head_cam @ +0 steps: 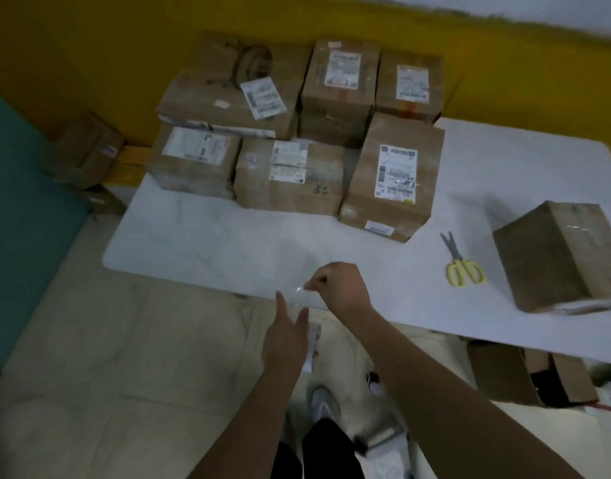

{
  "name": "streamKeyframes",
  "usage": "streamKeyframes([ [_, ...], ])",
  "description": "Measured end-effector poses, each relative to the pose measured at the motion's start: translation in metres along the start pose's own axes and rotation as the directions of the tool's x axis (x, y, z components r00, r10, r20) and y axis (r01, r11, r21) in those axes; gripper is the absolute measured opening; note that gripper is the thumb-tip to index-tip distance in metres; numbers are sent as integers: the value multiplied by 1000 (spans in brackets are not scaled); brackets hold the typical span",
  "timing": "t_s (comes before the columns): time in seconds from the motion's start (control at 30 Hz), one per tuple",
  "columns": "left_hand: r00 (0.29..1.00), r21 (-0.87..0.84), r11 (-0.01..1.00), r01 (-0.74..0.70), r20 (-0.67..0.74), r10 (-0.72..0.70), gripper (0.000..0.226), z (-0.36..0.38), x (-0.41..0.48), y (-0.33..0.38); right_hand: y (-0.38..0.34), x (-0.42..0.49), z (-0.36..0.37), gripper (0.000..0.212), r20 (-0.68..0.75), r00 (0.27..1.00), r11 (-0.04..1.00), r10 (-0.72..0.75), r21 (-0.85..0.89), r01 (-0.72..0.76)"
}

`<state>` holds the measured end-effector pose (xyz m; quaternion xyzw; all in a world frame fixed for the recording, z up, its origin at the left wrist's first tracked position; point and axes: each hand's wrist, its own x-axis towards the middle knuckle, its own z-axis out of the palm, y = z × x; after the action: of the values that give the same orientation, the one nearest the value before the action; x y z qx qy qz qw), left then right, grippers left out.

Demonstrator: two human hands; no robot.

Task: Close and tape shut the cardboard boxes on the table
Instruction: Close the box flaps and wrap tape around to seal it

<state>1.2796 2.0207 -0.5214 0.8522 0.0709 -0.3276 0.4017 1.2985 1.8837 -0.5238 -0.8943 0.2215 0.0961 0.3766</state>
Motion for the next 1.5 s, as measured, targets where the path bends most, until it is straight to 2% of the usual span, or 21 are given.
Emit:
streamKeyframes([
  [0.1,988,154,988,2,-151,21,75,21,24,-8,23,23,11,12,-48,998,998,-36,-44,34],
  [0.2,976,130,991,-34,-207,60,74,41,41,-8,38,39,18,12,-102,988,989,-115,-105,105],
  [0.27,973,108,993,-40,-221,63,73,50,49,-16,41,41,26,20,-137,957,937,-255,-278,210],
  [0.33,965,167,984,-58,-241,98,74,54,53,-23,48,41,34,32,-149,904,851,-400,-426,306],
  [0.37,964,208,977,-51,-245,102,75,54,53,-24,52,38,36,33,-162,908,855,-387,-432,287],
  [0.4,963,255,967,-31,-252,97,76,53,53,-23,53,37,33,37,-199,929,889,-311,-407,210],
  [0.47,937,352,936,1,-328,122,79,51,52,-24,55,42,22,72,-251,963,946,-95,-325,9],
  [0.53,871,508,861,-30,-410,272,75,47,49,-18,54,47,15,83,-205,976,914,-73,-406,-17],
  [0.57,828,612,784,-102,-385,408,73,48,50,-14,52,46,13,79,-180,979,895,-97,-446,6],
  [0.63,750,733,584,-348,-157,643,75,56,53,-10,51,44,13,64,-167,977,885,-131,-464,40],
  [0.67,724,742,497,-449,-24,689,77,62,56,-11,52,43,13,57,-168,975,885,-142,-464,49],
  [0.73,738,740,444,-505,104,666,83,70,63,-13,55,37,14,51,-171,971,879,-166,-471,67],
  [0.83,794,769,452,-452,117,596,95,70,67,-18,59,24,9,50,-142,979,870,-146,-490,59],
  [0.93,838,724,494,-481,215,502,98,65,66,-7,63,-8,-10,69,-74,994,868,-80,-495,33],
  [0.97,853,715,512,-475,233,466,104,60,65,2,64,-19,-16,69,-63,996,874,-61,-485,23],
  [1.03,898,698,570,-434,288,333,105,51,55,37,65,-42,-42,60,-145,988,883,-57,-468,-17],
  [1.1,894,655,627,-422,417,165,84,48,28,85,69,-65,-77,53,-295,954,897,-46,-433,-91],
  [1.2,811,553,622,-555,525,257,54,73,-17,162,79,-95,-147,45,-442,896,903,38,-368,-220],
  [1.33,731,397,652,-646,568,378,38,128,-49,254,107,-118,-244,41,-574,782,821,244,-307,-482],
  [1.43,750,363,705,-610,553,364,29,172,-52,308,143,-109,-297,47,-605,711,774,359,-232,-589],
  [1.5,779,373,745,-553,548,304,31,205,-43,332,169,-97,-320,50,-579,706,792,407,-162,-589],
])
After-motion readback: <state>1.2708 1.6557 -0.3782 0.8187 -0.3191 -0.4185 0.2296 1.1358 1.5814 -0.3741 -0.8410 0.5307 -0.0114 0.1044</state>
